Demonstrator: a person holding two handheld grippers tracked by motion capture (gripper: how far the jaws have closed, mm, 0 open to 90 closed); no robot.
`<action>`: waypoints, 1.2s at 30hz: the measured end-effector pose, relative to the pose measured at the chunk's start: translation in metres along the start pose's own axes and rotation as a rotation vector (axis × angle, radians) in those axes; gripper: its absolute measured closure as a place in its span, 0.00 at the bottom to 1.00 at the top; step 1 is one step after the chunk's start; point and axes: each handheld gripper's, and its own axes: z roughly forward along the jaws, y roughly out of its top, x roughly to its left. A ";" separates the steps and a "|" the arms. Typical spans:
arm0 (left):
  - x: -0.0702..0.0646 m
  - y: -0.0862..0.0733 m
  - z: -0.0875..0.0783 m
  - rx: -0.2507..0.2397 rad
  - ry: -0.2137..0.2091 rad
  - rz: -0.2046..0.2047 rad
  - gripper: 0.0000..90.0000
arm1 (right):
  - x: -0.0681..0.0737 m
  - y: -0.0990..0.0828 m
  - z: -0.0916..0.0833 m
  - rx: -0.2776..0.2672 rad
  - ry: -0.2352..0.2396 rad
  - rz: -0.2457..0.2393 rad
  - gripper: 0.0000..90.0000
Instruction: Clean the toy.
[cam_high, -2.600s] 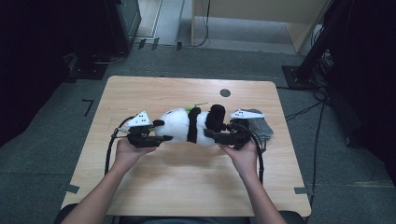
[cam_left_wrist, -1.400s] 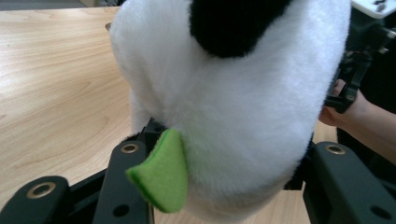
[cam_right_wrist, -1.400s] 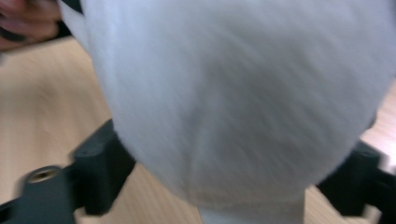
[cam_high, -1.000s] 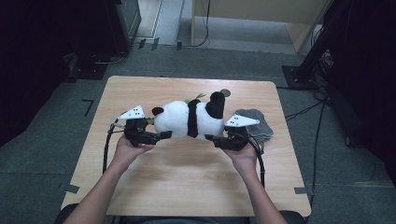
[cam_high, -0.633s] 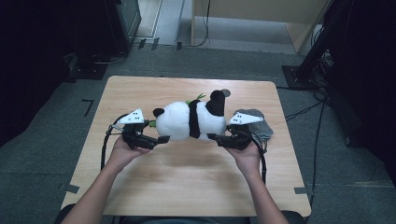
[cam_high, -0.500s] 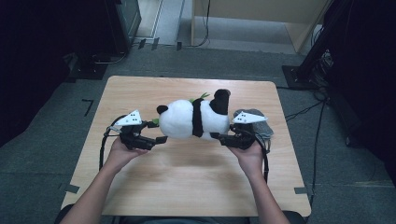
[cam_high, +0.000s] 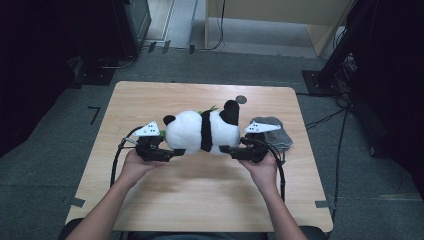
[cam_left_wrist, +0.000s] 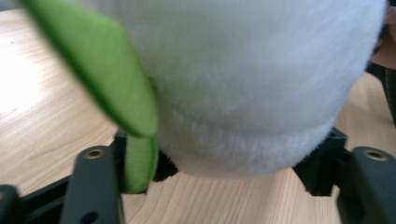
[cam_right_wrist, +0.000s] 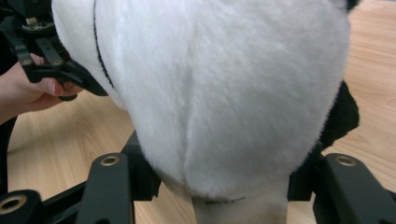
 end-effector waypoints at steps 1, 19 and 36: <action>0.001 0.000 -0.001 -0.004 0.000 -0.011 0.43 | -0.001 -0.001 0.001 0.005 0.006 0.004 0.42; 0.017 -0.001 -0.004 -0.003 -0.062 -0.210 0.38 | -0.010 -0.002 0.005 0.035 0.063 -0.023 0.29; 0.021 -0.003 -0.009 -0.025 -0.014 -0.235 0.36 | 0.002 -0.001 0.005 0.081 -0.034 -0.134 0.49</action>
